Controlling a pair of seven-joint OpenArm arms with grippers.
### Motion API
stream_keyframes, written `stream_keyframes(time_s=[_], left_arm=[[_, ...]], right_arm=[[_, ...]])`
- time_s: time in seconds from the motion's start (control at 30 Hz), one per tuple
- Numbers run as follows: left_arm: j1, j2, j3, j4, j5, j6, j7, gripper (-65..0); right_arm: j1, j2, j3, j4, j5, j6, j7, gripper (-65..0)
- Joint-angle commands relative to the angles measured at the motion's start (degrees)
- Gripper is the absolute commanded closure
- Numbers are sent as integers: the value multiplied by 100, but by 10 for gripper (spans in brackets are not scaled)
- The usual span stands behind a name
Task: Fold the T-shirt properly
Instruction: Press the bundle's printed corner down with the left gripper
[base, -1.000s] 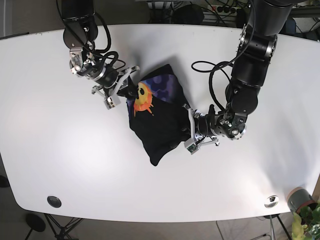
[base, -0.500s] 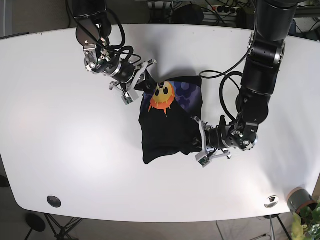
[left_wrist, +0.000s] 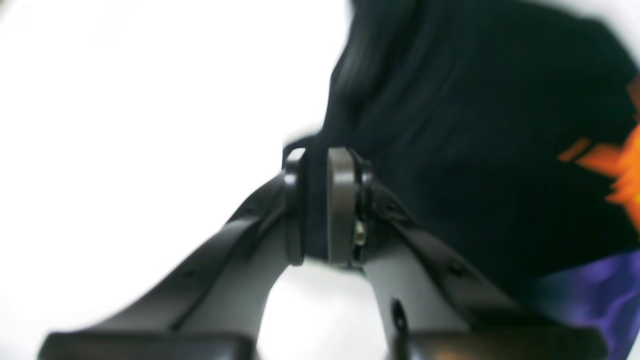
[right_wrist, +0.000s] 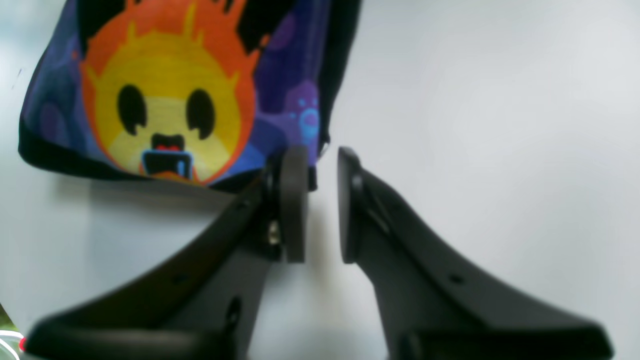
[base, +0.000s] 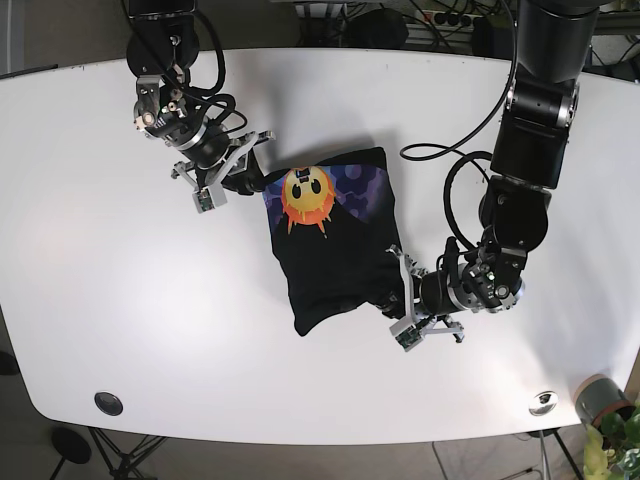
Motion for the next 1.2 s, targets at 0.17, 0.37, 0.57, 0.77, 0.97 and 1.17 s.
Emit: stream_keyframes(time_s=[0.17, 0.37, 0.57, 0.77, 0.97, 1.17], left_arm=[[424, 110, -9, 1496, -45, 1259, 122, -172], [995, 550, 0, 2156, -36, 2938, 78, -338], [1646, 1165, 255, 2349, 738, 4564, -467, -378], [2367, 1675, 650, 1980, 1916, 4977, -1821, -379], [2762, 2281, 694, 1382, 2786, 5786, -2419, -446], [3009, 2510, 685, 811, 3023, 6577, -2797, -461]], right_arm=[[-139, 39, 47, 777, 104, 48, 155, -94], [-95, 39, 47, 856, 104, 48, -47, -94], [-78, 39, 47, 856, 104, 48, -196, -94], [-78, 39, 47, 856, 104, 48, -223, -94], [-78, 39, 64, 856, 104, 48, -223, -94], [-87, 22, 495, 865, 104, 83, -223, -94]])
